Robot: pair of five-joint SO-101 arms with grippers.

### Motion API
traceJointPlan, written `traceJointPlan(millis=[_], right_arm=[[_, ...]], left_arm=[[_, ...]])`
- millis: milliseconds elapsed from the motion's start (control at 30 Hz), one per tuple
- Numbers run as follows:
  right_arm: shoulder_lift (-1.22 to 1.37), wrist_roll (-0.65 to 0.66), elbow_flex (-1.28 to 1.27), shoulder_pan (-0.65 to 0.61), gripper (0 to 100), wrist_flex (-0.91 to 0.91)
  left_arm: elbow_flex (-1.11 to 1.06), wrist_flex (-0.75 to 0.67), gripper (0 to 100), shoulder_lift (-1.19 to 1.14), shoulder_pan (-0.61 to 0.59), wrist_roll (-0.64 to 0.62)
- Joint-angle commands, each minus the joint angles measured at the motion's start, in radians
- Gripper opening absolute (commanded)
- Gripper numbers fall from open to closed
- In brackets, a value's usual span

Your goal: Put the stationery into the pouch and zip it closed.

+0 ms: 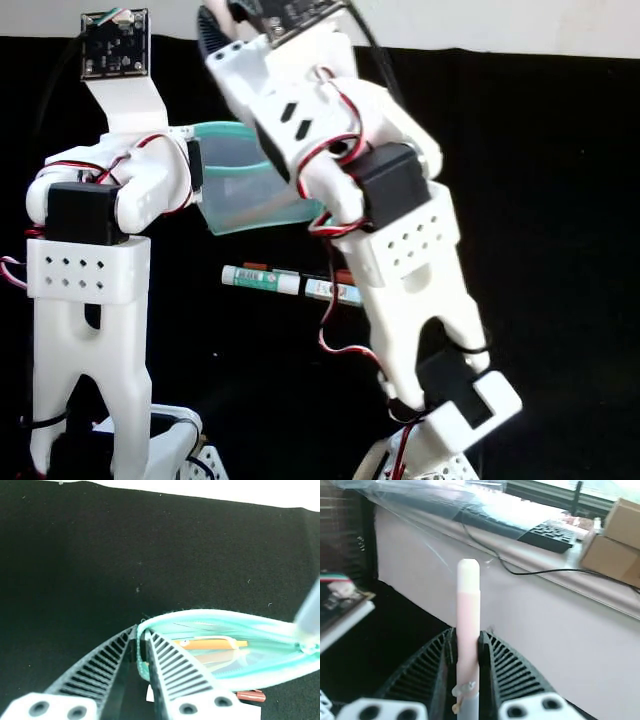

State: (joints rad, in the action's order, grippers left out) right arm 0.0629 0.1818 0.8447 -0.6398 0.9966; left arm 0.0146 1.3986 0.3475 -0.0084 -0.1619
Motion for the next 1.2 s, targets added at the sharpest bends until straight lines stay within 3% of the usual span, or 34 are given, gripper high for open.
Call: traceJointPlan(millis=[0, 167, 633, 933, 1167], right_arm=[[0.008, -0.002, 0.042, -0.022, 0.6, -0.015], [0.01, -0.121, 0.051, -0.024, 0.6, 0.056], [0.041, -0.129, 0.045, 0.012, 0.6, 0.077], [0.113, -0.203, 0.045, 0.01, 0.6, 0.077], [0.074, -0.203, 0.044, 0.005, 0.6, 0.182]], left_arm=[[-0.022, 0.0, 1, -0.008, -0.013, 0.005], [-0.022, -0.002, 1, -0.008, -0.015, 0.005], [-0.022, -0.002, 1, -0.008, -0.07, 0.005], [-0.022, -0.002, 1, -0.008, -0.068, 0.005], [-0.022, -0.002, 1, -0.008, -0.081, 0.005]])
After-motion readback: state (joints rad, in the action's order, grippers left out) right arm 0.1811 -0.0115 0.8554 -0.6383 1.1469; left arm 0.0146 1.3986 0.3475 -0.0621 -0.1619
